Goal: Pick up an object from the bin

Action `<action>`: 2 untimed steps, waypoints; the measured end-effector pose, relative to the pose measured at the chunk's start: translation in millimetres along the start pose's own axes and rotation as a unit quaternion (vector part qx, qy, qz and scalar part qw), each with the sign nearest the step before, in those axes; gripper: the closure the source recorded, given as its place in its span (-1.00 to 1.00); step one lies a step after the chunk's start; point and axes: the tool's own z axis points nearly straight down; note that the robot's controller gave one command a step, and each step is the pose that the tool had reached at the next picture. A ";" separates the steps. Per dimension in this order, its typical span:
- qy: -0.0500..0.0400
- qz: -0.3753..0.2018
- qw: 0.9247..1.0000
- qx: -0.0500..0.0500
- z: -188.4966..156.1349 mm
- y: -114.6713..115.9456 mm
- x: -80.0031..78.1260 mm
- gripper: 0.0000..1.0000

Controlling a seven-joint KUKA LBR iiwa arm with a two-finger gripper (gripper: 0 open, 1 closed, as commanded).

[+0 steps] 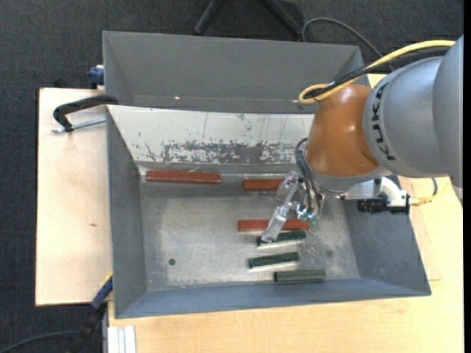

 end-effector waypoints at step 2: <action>0.002 0.061 0.998 0.001 34.3 -20.0 40.7 -1.00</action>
Offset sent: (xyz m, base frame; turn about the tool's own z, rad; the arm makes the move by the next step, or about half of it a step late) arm -0.0455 -0.0018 -0.0352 0.1236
